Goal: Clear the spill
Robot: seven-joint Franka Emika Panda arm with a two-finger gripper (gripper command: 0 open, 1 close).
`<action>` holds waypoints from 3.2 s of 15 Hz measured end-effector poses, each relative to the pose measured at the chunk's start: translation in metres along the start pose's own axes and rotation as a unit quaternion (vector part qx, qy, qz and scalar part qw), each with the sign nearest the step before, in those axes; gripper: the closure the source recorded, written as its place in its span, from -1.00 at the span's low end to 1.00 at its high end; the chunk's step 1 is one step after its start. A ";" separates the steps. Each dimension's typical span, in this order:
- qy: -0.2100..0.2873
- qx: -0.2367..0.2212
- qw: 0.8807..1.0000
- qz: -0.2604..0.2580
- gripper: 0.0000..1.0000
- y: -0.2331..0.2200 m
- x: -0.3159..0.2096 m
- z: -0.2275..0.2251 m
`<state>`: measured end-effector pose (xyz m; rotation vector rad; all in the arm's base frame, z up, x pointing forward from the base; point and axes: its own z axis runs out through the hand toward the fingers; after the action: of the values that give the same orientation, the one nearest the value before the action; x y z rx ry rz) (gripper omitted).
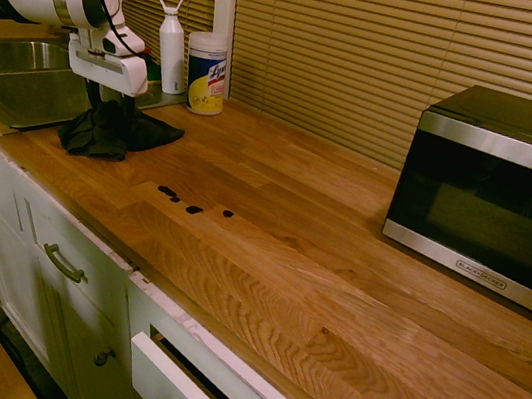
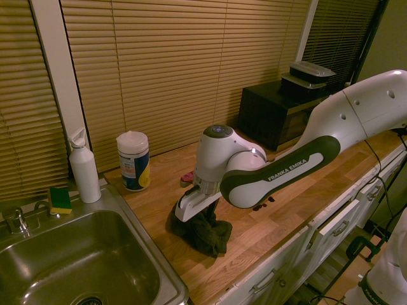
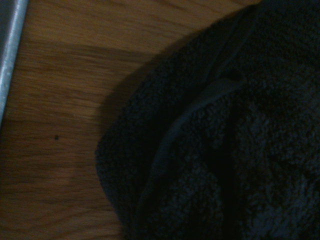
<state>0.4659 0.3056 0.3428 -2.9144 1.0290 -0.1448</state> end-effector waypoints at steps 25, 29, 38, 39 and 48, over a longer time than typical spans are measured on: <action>0.007 -0.057 0.998 0.022 1.00 0.058 0.076 0.008; 0.011 -0.066 0.997 0.043 1.00 0.106 0.105 0.007; 0.022 -0.060 0.993 0.099 1.00 0.210 0.179 0.007; 0.023 -0.059 0.992 0.105 1.00 0.221 0.188 0.007; 0.047 -0.038 0.984 0.165 1.00 0.332 0.270 0.007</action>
<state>0.4684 -0.1219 0.3303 -2.7716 1.5459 -0.2345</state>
